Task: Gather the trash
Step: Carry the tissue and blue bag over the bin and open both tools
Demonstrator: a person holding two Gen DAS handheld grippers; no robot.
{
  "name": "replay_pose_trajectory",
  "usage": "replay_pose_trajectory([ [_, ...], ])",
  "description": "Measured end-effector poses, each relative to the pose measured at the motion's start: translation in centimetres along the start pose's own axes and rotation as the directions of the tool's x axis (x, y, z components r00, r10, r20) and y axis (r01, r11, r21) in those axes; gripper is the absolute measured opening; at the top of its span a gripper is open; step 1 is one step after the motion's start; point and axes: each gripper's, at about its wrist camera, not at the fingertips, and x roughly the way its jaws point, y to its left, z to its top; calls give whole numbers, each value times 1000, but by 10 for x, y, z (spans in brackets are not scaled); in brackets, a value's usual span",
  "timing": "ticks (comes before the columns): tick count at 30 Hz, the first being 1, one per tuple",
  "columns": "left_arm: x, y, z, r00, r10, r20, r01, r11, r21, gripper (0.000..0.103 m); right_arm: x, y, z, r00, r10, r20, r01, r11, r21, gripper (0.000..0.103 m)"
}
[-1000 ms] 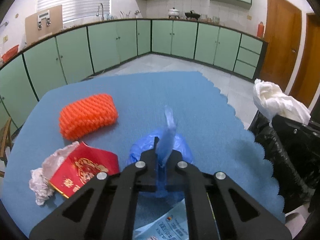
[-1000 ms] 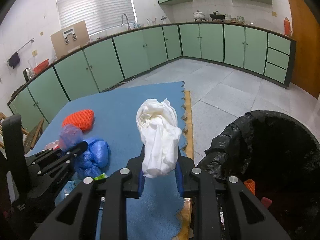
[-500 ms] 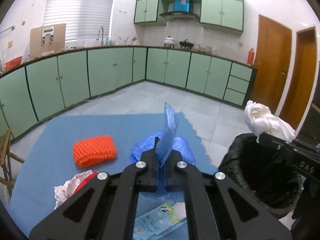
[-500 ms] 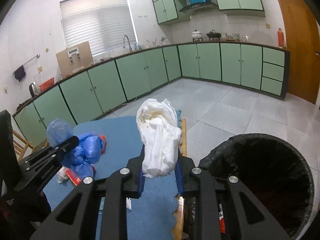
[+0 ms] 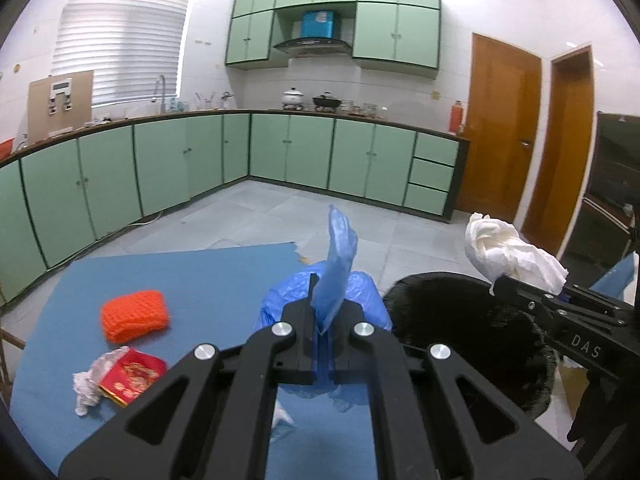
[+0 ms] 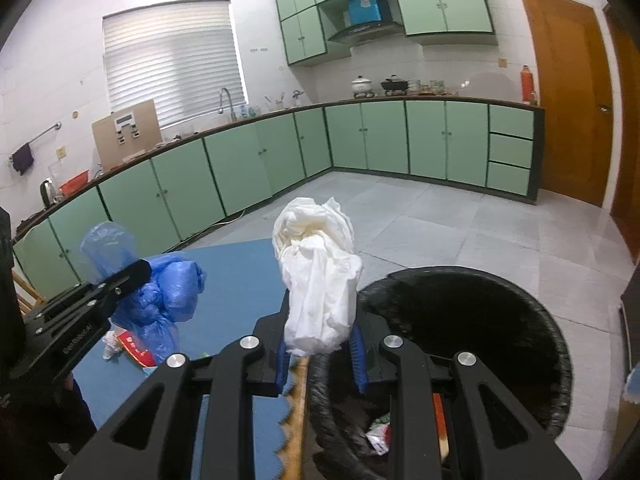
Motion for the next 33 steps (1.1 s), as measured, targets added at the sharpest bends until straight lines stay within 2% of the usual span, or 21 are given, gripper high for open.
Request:
replay_pose_trajectory([
  [8,13,-50,-11,996,-83,-21,83,996,29,1,-20,-37,-9,997,-78,-4,79,996,33,25],
  [17,36,-93,-25,989,-136,-61,140,988,63,1,-29,-78,-28,987,-158,-29,159,985,67,25],
  [25,60,-122,-39,983,-149,-111,160,982,100,1,-27,-108,-46,983,-175,-61,181,979,99,25],
  [33,88,-137,-53,981,-124,-150,143,982,127,1,-7,-135,-60,977,-179,-118,194,972,131,25],
])
